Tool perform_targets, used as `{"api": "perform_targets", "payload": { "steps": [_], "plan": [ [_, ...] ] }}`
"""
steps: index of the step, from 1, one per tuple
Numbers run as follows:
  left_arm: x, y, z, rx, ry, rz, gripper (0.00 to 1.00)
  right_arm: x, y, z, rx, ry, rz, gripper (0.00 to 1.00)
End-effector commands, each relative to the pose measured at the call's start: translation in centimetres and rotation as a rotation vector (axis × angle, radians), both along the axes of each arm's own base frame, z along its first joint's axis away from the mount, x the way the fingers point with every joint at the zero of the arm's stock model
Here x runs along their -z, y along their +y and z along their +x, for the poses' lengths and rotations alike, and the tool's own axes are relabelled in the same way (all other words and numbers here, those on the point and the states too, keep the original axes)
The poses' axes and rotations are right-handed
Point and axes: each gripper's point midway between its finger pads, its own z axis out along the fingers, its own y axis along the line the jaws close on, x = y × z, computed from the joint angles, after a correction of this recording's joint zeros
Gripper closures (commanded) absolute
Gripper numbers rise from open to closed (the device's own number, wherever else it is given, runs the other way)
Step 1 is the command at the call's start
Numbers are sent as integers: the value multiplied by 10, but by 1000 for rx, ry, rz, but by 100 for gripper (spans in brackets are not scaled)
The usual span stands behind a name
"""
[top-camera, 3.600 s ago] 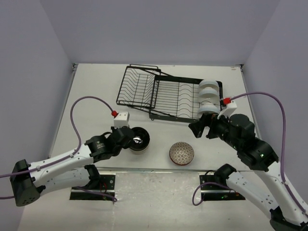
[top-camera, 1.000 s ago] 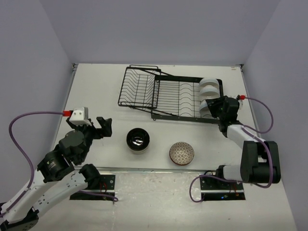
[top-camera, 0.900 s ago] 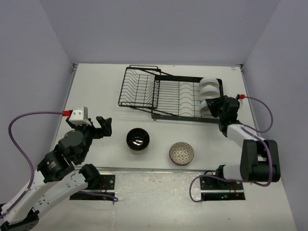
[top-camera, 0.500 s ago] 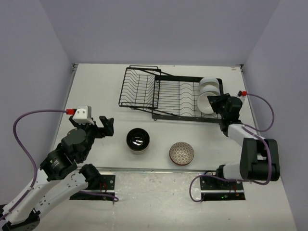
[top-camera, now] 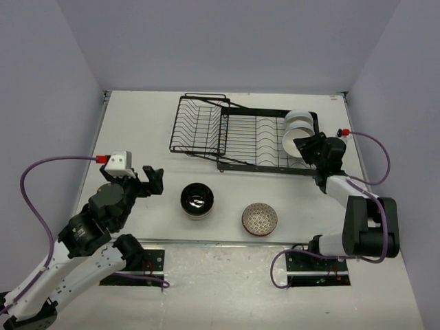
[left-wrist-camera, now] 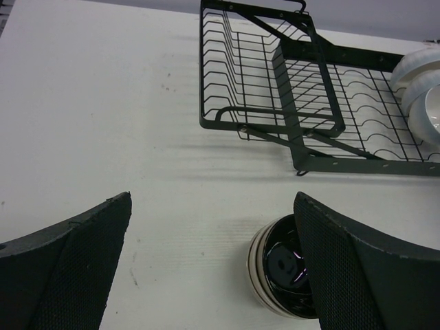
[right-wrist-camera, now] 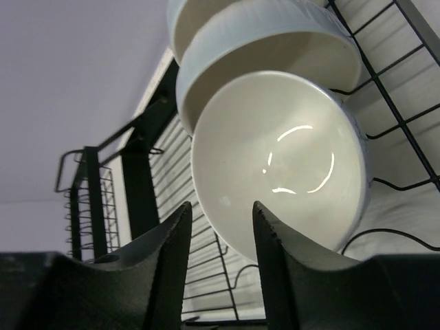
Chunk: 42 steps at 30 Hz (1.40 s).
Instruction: Unload the bowls from the dish rack
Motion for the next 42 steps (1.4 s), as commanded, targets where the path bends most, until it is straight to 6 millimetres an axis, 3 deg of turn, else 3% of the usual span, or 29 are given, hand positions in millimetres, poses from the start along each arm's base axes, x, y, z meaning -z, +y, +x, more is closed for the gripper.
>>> {"api": "perform_targets", "payload": {
  "steps": [1,2,3,5,6,11,12,13,17,22,24,28,29,38,42],
  "plan": [
    [-2,-2,4,4,-18,14,0,-8,6,10,-68,41,-113,56],
    [-2,-2,5,4,-18,15,0,2,7,5,-88,88,-177,55],
    [-3,-2,5,7,-18,14,0,-5,7,9,-79,84,-224,55],
    [-2,-3,5,9,-17,16,0,1,18,3,-133,138,-313,55],
    [-2,-3,5,9,-16,18,0,-6,24,10,-132,133,-363,54],
    [0,-5,6,17,-10,22,0,0,35,16,-174,264,-555,53],
    [0,-5,6,17,-9,23,0,3,34,18,-169,290,-581,52],
    [-1,-5,5,19,-11,22,0,19,26,14,-152,363,-635,51],
    [-1,-6,6,28,-12,21,0,13,36,20,-148,373,-694,51],
    [-2,-7,5,36,-16,19,0,30,42,18,-193,451,-697,51],
    [-3,-8,5,39,-19,16,0,35,46,18,-212,471,-683,55],
    [-3,-8,4,44,-24,13,0,43,51,17,-237,491,-672,84],
    [-3,-8,4,46,-25,13,0,43,50,16,-233,492,-672,87],
    [-3,-8,4,45,-23,17,0,37,48,6,-213,460,-675,94],
    [-3,-8,4,44,-23,16,0,49,50,5,-231,494,-675,100]
  ]
}}
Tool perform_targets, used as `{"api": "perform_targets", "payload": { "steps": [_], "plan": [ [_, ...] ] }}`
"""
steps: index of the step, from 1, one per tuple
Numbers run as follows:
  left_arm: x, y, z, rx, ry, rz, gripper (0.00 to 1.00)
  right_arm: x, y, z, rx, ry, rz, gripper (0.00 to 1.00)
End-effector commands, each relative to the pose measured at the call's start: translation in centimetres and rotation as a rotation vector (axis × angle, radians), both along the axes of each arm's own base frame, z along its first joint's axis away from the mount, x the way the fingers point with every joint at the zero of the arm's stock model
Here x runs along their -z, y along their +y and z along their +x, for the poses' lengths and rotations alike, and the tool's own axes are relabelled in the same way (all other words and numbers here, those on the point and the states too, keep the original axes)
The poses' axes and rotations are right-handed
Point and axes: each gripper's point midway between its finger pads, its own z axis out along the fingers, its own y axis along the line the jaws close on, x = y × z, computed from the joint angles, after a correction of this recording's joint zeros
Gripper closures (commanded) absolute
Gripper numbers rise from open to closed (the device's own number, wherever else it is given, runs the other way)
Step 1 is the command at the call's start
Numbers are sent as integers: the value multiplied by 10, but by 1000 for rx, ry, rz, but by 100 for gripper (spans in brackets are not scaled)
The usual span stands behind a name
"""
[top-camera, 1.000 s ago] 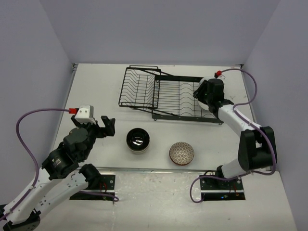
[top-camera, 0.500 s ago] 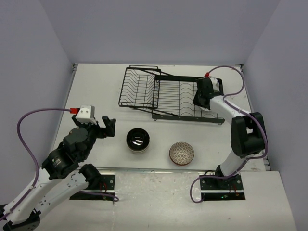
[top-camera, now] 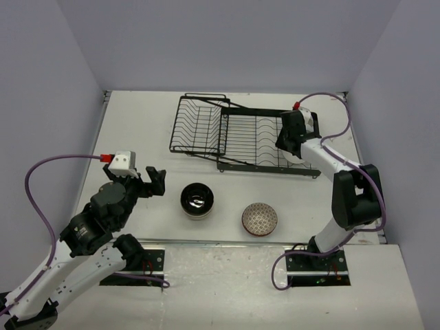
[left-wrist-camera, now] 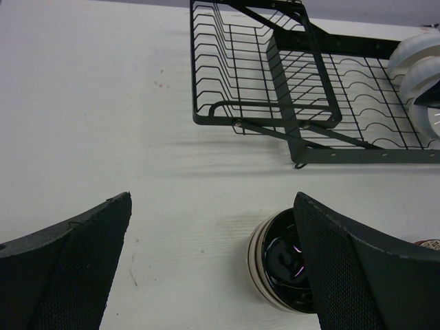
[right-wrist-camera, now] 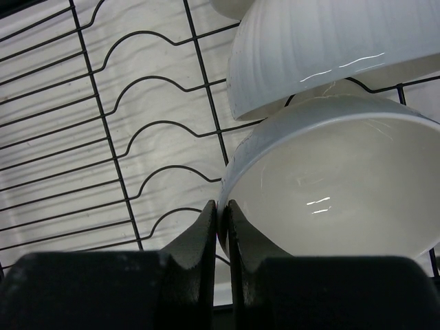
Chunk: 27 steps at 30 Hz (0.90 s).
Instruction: Unload the bowls from the dish rack
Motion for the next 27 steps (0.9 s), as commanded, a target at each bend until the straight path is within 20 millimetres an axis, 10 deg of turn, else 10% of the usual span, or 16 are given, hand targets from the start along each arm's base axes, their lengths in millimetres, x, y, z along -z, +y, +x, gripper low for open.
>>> {"api": "perform_targets", "payload": {
  "steps": [1,15,27],
  "plan": [
    [-9,-1,3,6,-36,-10,0,18,-2,-12,8,66,-16,100],
    [-6,-3,4,12,-26,6,0,-16,-2,-33,-3,-76,13,100],
    [-6,-1,4,5,-24,9,0,8,6,-39,-49,20,19,100]
  ]
}}
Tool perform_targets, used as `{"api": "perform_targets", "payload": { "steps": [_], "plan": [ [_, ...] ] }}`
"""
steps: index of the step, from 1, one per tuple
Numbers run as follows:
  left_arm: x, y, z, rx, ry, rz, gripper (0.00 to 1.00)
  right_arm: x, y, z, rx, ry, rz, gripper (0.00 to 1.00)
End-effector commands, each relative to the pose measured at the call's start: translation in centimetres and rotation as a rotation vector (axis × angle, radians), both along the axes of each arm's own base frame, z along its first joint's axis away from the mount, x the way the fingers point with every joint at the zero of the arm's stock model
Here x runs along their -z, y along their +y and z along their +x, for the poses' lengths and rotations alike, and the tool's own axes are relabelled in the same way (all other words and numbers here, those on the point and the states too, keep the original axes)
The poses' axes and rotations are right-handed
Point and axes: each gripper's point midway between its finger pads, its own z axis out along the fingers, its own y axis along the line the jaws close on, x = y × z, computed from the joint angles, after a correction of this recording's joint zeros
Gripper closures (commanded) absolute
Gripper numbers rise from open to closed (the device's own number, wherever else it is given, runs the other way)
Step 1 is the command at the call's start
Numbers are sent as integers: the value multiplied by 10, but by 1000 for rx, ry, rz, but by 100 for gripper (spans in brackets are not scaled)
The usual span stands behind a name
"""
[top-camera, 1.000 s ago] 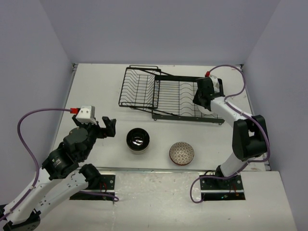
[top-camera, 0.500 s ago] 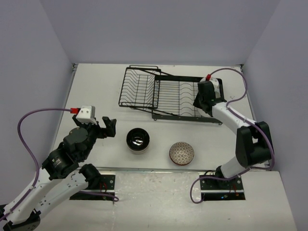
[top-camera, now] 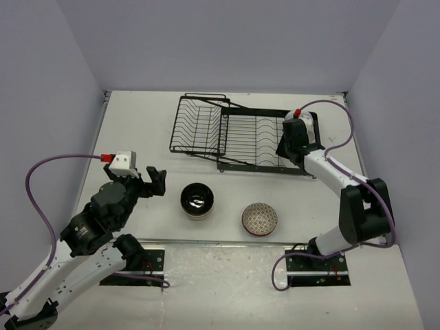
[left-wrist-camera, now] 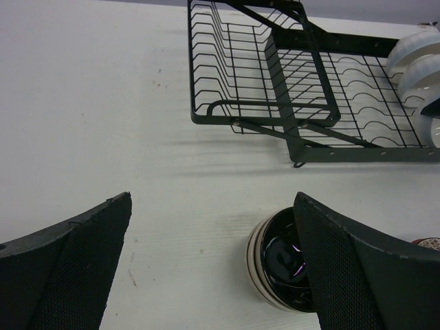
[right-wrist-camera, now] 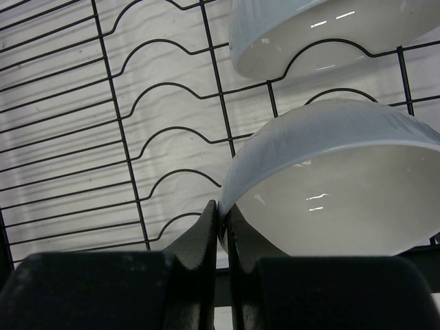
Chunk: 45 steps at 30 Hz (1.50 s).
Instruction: Unload the bowls from the dish rack
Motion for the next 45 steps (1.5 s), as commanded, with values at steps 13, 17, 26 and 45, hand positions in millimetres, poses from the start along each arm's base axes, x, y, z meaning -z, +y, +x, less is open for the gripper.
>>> {"api": "perform_targets", "payload": {
  "steps": [13,17,26,45],
  "plan": [
    [-5,-1,4,0,-21,12,0,-51,-10,-18,-35,-209,-27,100],
    [-4,-2,5,2,-18,15,0,-51,-9,-15,-60,-203,-51,100],
    [-8,-7,6,9,-1,-13,0,-84,12,-8,-208,-265,-72,100],
    [-76,-71,38,63,-12,-340,0,-111,103,-47,-804,-401,-79,100]
  ]
}}
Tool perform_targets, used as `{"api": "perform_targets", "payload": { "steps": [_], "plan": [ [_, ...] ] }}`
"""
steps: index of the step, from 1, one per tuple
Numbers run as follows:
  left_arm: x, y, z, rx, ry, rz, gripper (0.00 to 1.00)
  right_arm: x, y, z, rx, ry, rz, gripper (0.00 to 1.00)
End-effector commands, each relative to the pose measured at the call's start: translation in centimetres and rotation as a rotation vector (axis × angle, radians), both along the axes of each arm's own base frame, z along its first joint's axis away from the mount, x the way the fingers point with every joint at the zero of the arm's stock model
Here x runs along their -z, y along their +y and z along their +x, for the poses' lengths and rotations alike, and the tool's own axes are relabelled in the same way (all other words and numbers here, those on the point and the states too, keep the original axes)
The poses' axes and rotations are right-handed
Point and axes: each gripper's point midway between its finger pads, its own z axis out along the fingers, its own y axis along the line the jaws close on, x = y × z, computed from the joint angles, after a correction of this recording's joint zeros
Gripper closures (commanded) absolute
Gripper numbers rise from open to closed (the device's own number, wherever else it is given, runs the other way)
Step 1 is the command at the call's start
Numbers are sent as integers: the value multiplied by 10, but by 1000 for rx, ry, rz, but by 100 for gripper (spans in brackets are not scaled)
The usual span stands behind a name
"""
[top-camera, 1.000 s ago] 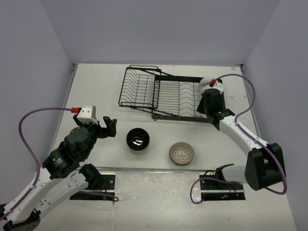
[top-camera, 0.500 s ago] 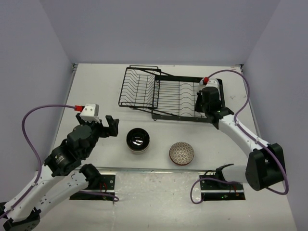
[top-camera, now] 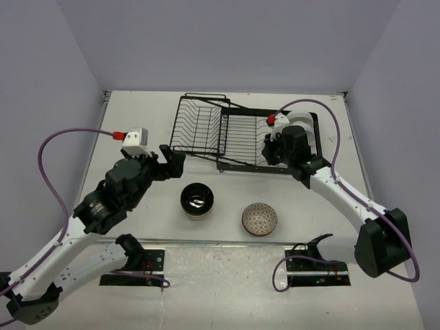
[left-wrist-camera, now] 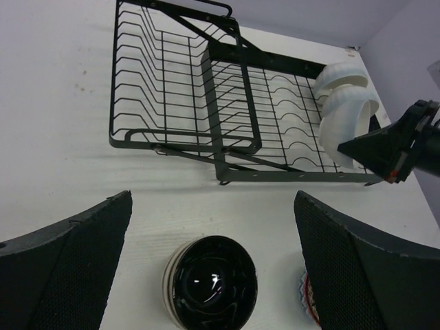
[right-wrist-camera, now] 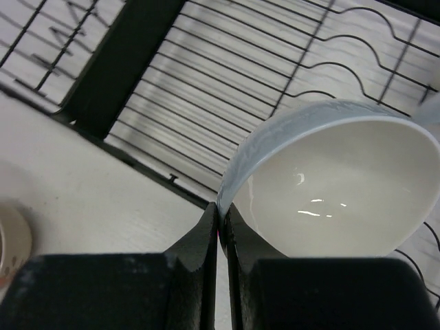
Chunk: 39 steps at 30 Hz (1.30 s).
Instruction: Unload the bowls from the dish rack
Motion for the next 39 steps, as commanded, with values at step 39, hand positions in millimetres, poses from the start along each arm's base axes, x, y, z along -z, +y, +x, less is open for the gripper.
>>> {"api": "perform_targets", "payload": {
  "steps": [39],
  "plan": [
    [63,-188,117,340,418,155,0,-61,101,-51,-589,-209,-146,100]
  ]
}}
